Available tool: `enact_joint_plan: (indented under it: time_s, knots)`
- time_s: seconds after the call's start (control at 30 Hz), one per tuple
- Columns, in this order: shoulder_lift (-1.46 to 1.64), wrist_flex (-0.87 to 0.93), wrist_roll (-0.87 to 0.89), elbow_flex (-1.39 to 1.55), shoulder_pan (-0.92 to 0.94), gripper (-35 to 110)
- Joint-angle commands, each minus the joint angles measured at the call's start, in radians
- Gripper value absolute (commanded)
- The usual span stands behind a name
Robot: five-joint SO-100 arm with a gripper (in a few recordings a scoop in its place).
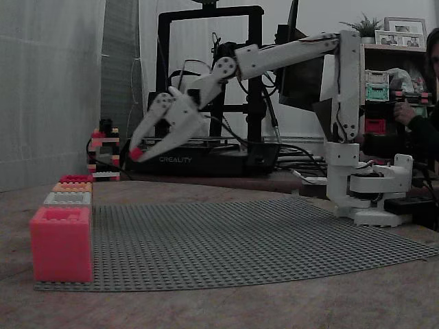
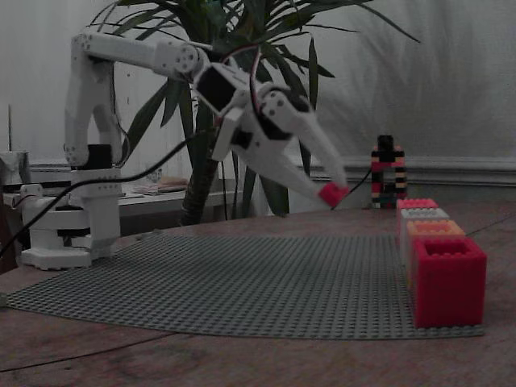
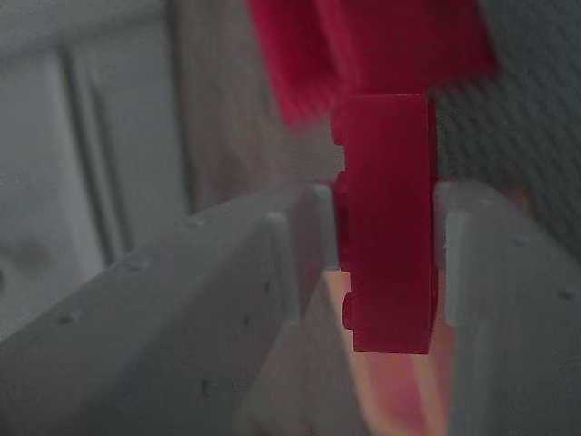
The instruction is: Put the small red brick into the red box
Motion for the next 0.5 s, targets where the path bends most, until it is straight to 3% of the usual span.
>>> enact_joint_plan:
  time_s: [0.0, 0.47]
  knots:
    - [-0.048, -0.120, 0.003, -0.150, 0.063, 0]
    - [-0.373, -0.227, -0.048, -0.463, 0.061, 0]
